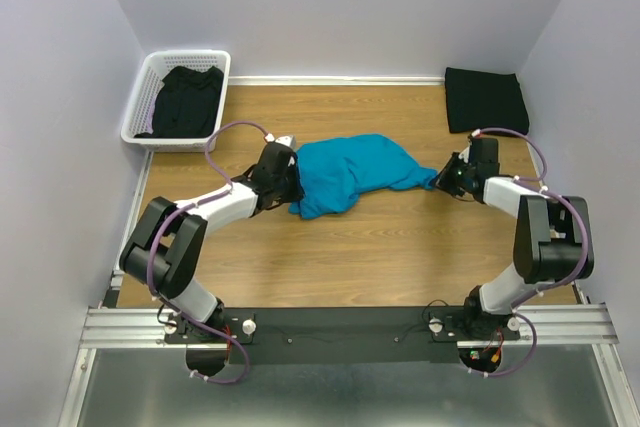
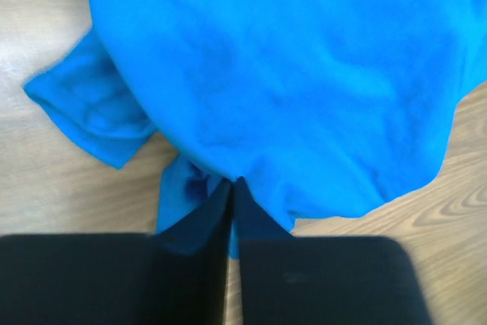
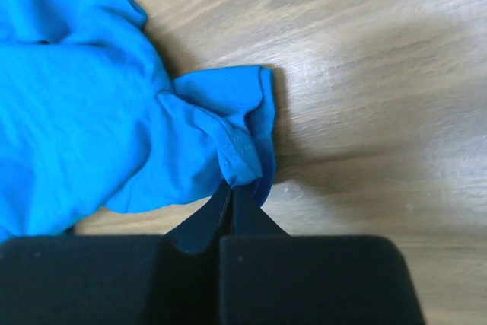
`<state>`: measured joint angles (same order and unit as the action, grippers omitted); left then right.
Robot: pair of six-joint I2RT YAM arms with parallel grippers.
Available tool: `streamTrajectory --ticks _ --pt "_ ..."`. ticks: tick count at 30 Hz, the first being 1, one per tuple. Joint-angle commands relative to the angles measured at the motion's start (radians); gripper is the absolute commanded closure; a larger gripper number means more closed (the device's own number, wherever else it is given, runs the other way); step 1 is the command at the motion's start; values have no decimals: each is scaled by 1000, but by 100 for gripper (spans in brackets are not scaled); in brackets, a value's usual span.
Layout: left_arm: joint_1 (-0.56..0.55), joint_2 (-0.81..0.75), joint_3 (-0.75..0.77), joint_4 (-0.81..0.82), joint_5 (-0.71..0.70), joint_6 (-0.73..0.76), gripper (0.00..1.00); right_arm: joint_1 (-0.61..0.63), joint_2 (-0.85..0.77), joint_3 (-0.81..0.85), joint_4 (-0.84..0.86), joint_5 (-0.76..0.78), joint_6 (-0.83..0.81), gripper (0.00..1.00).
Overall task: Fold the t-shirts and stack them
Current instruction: Flatten the tshirt out
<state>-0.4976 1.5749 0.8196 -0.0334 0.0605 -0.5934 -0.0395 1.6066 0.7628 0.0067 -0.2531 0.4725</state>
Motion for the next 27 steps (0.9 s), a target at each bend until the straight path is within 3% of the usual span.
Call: streamTrajectory --ticks 1,7,19,23,27 --pt "-4 4 65 13 -86 9 99 -3 -57 27 19 -5 14 99" --pt "-4 -79 116 -22 -169 32 100 -3 -241 52 -31 78 23 100" --pt "-4 -478 357 -414 -455 147 100 -3 -623 309 -315 345 -95 99" --pt "25 -426 424 -427 -511 251 100 -3 -593 378 -346 345 -120 100" --pt "102 -258 480 -404 -420 286 100 -3 -475 423 -353 338 -162 100"
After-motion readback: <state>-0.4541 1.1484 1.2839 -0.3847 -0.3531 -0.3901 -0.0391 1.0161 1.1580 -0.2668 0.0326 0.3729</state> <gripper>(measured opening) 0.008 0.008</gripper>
